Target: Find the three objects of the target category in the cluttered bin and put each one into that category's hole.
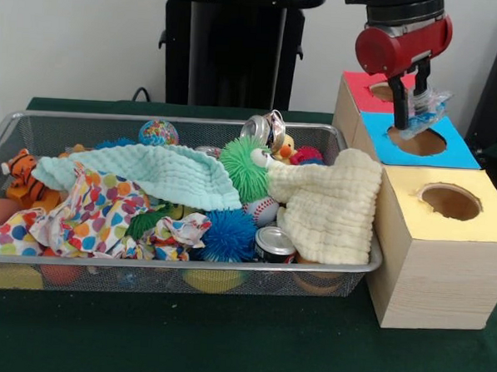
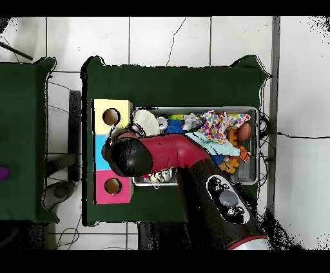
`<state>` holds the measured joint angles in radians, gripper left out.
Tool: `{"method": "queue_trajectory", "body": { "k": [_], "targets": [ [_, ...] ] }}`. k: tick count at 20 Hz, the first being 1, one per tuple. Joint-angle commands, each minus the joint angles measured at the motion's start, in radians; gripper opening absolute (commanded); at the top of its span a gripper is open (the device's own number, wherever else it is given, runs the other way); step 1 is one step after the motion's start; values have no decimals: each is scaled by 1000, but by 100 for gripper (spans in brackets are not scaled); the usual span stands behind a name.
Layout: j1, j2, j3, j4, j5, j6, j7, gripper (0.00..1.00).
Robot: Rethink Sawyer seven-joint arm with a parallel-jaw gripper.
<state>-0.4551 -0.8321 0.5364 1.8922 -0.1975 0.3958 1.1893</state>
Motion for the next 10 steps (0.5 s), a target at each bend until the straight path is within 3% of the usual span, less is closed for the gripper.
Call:
{"method": "queue_trajectory", "body": {
  "k": [1,10],
  "targets": [
    [-31,27,35,-2,-83,25,-2,0],
    [-35,42,42,-6,-85,5,3,0]
  ]
}}
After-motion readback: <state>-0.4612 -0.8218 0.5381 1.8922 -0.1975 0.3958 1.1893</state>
